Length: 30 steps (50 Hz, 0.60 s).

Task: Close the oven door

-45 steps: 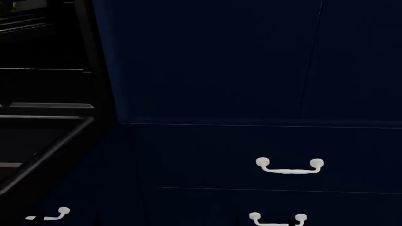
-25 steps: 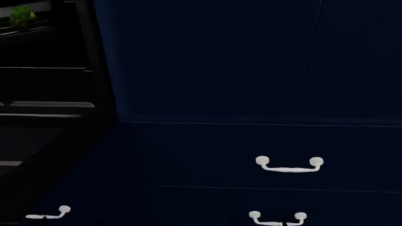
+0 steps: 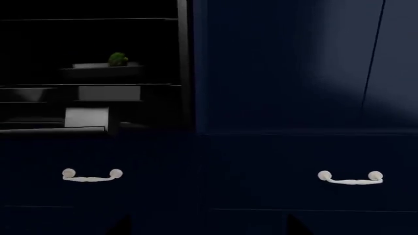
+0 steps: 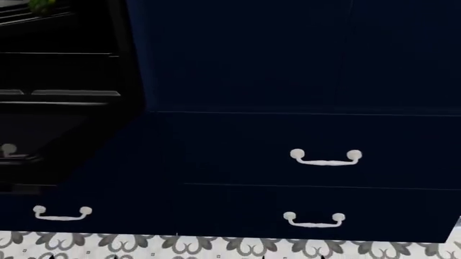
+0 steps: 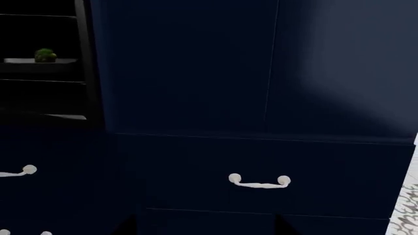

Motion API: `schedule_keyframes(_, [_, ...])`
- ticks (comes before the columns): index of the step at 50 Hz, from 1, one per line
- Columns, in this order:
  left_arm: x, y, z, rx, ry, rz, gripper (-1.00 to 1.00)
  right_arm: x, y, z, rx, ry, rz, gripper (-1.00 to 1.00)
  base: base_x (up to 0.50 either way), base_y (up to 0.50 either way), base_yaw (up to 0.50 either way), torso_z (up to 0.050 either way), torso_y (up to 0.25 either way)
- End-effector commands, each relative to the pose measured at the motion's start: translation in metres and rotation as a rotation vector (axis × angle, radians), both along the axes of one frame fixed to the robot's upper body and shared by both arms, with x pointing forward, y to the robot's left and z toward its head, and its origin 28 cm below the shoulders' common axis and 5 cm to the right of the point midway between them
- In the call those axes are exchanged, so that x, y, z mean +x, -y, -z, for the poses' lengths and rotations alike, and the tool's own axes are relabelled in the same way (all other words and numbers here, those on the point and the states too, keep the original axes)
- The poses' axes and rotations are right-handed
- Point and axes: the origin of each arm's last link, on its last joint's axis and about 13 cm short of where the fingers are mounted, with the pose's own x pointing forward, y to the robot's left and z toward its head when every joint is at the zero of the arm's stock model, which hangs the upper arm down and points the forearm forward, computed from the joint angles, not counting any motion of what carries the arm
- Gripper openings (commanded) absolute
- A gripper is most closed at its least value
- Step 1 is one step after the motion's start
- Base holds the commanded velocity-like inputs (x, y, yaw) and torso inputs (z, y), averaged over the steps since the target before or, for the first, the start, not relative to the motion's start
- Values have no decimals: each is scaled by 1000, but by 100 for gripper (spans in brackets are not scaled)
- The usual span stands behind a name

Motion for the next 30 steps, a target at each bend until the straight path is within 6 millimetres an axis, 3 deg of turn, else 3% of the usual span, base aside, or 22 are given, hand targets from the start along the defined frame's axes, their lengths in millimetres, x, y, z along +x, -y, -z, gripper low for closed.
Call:
schedule_keyframes(1, [0,0,0,-6,-2,-10,100,0,0,0,0,0,-7,100,-352,0,0,0,0])
schedule_keyframes(26, [-1,0,4,-8,10,-22,100,0,0,0,3,-1,-14,100,-331,0,0,0,0])
schedule_keyframes(28, [-1,0,-9,-7,11,-23,100,0,0,0,2,-3,-15,100,-229,23,0,0,0])
schedule_keyframes(30, [-1,-1,3,-8,10,-22,100,0,0,0,2,-4,-16,100,-219,55,0,0,0])
